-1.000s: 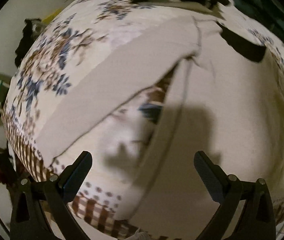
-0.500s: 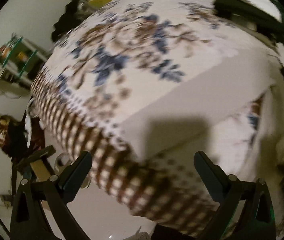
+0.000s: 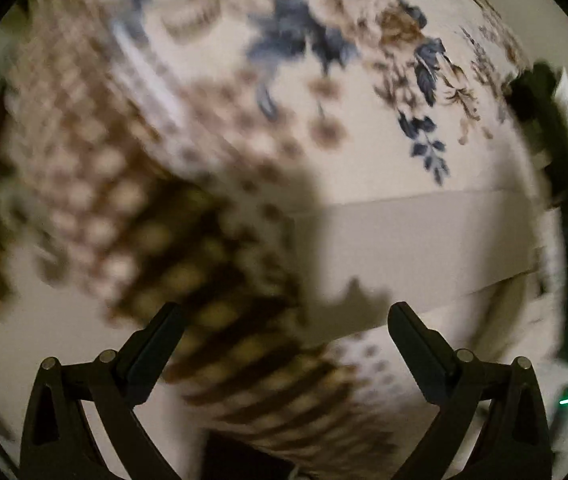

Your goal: Fold small clothes

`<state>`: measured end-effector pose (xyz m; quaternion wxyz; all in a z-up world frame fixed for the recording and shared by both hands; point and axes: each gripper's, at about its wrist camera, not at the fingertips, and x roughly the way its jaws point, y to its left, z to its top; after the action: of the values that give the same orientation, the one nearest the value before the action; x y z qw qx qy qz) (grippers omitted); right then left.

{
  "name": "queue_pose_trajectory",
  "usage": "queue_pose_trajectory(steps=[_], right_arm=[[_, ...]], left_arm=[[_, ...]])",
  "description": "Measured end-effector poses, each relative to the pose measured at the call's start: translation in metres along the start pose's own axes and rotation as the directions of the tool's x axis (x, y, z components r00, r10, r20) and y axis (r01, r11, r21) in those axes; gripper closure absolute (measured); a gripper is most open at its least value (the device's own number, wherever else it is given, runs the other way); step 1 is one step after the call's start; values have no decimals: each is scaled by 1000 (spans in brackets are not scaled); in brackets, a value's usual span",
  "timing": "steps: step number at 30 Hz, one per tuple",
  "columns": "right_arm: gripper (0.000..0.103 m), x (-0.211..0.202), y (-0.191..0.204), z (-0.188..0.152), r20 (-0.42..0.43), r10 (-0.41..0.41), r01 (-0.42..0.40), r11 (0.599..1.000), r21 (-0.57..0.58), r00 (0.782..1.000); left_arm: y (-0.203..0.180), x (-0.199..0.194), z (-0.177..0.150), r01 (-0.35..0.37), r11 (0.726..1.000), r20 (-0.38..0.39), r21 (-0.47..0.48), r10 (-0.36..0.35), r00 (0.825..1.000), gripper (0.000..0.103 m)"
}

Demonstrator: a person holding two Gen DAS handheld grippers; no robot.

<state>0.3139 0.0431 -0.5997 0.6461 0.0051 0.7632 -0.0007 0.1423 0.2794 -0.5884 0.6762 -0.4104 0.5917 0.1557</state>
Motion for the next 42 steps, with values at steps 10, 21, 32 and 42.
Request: queue_pose_trajectory(steps=[10,21,32,42], right_arm=[[40,18,-77,-10,-32,-33,39,978,207,999],[40,46,-152,-74,-40,74,-64,978,201,996],[40,60,-340,-175,-46,87,-65,934,351,995],[40,59,-452,-210,-1,200,-186,915,359,980]], left_arm=[[-57,11,14,-153,968,115,199,132,985,98],[-198,-83,-82,-182,795,301,579,-1,954,98],[-331,24,-317,54,492,-51,869,-21,998,98],[-309,70,-308,-52,621,-73,782,174,982,21]])
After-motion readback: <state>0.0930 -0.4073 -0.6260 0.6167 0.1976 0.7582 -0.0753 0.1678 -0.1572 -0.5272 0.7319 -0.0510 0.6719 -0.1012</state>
